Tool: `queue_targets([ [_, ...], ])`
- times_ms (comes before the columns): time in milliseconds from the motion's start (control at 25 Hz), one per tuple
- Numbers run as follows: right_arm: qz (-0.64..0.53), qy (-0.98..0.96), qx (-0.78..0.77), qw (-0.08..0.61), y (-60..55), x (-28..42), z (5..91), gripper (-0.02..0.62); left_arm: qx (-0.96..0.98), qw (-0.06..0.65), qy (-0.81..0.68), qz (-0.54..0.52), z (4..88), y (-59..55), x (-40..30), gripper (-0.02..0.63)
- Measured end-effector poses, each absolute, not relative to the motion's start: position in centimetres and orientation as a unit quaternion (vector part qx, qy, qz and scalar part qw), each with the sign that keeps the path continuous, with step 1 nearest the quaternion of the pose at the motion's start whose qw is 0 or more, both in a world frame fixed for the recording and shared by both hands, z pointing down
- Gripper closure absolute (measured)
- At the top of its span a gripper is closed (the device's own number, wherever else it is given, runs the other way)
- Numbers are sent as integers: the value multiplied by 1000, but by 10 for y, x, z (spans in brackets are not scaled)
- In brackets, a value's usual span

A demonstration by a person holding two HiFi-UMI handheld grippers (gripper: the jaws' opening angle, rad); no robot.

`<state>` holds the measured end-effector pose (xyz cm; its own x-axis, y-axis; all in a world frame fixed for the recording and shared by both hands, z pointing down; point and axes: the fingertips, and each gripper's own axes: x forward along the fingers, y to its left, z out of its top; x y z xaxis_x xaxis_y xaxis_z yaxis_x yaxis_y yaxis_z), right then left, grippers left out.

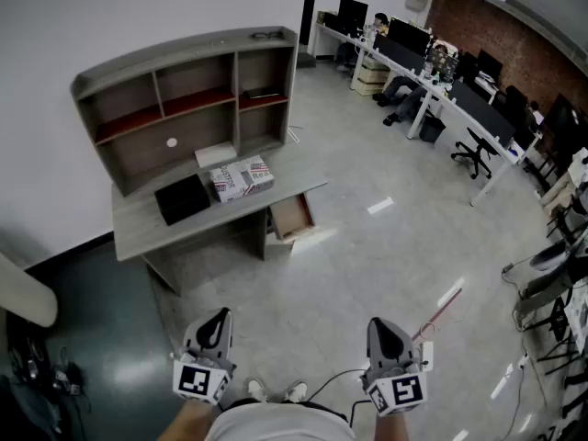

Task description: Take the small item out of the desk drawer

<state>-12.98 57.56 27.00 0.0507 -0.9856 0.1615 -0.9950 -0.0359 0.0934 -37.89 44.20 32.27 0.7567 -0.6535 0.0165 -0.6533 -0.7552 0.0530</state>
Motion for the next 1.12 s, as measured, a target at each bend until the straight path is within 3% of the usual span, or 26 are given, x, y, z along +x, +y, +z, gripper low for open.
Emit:
queue_targets([
  [400, 23, -689, 718, 100, 556, -150, 274, 574, 936, 37, -350, -5, 334, 427, -401, 588],
  [600, 31, -683, 726, 73, 559, -149, 285, 574, 938, 51, -342, 0, 356, 427, -399, 588],
  [1120, 75, -679, 727, 70, 497, -65, 328, 572, 942, 62, -327, 44, 385, 377, -311, 588],
])
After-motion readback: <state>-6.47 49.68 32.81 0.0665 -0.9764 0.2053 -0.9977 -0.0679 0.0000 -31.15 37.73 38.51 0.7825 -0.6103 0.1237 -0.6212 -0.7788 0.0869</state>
